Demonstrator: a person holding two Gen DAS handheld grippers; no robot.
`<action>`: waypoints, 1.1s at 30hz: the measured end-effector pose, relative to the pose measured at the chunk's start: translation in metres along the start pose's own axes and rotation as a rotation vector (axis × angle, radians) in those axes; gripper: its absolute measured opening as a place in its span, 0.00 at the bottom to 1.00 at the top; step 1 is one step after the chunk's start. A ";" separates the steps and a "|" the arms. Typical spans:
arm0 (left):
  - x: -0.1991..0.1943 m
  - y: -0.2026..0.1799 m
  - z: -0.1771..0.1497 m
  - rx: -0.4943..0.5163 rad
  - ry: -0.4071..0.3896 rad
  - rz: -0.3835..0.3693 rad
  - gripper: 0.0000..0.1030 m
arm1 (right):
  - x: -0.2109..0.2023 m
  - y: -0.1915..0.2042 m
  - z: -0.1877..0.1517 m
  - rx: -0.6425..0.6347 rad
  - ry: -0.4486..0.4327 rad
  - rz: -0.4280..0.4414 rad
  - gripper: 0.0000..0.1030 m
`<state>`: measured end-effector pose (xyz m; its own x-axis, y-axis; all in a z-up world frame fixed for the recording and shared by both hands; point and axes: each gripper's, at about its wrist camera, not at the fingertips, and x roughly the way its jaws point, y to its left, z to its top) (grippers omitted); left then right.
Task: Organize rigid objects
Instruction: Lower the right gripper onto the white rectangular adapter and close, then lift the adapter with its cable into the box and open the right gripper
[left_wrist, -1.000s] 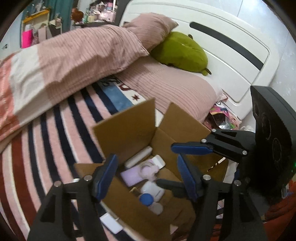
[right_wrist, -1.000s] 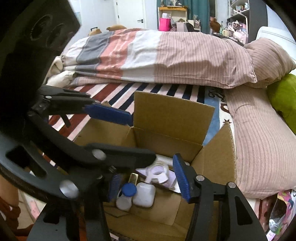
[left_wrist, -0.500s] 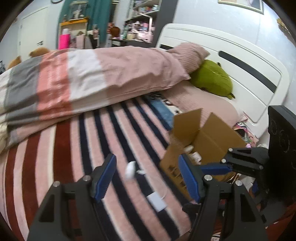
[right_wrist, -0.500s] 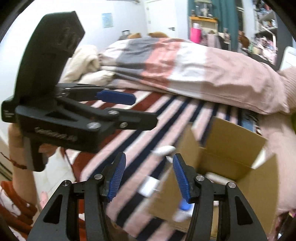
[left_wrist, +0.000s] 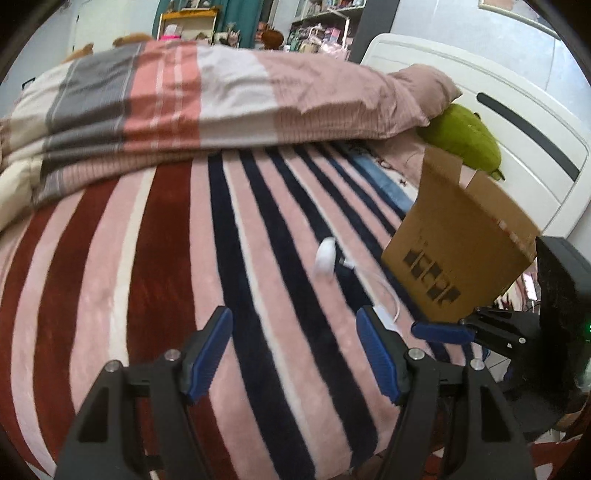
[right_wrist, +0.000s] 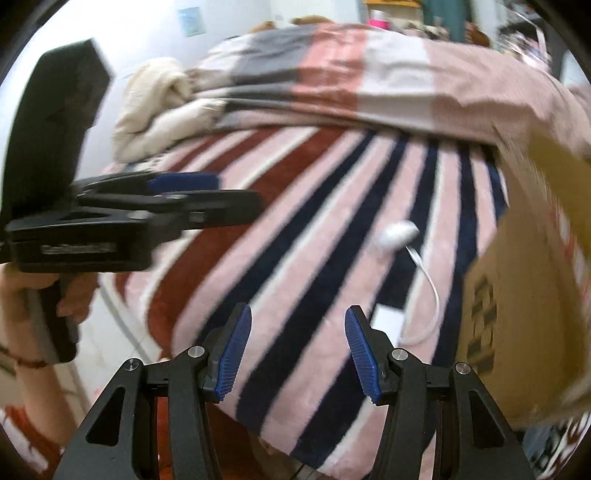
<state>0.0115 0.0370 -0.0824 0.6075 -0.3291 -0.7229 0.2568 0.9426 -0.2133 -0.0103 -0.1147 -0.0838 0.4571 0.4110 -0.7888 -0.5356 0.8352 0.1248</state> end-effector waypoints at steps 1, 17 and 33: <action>0.002 0.001 -0.003 -0.007 0.005 -0.003 0.65 | 0.005 -0.004 -0.006 0.025 0.001 -0.024 0.48; 0.006 0.003 -0.019 -0.033 0.019 -0.034 0.65 | 0.051 -0.043 -0.033 0.210 -0.085 -0.288 0.47; 0.006 -0.012 -0.007 -0.020 0.027 -0.126 0.65 | 0.018 -0.008 -0.036 0.059 -0.183 -0.140 0.26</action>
<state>0.0067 0.0237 -0.0893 0.5509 -0.4435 -0.7070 0.3144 0.8950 -0.3164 -0.0230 -0.1275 -0.1202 0.6480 0.3441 -0.6795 -0.4175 0.9066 0.0609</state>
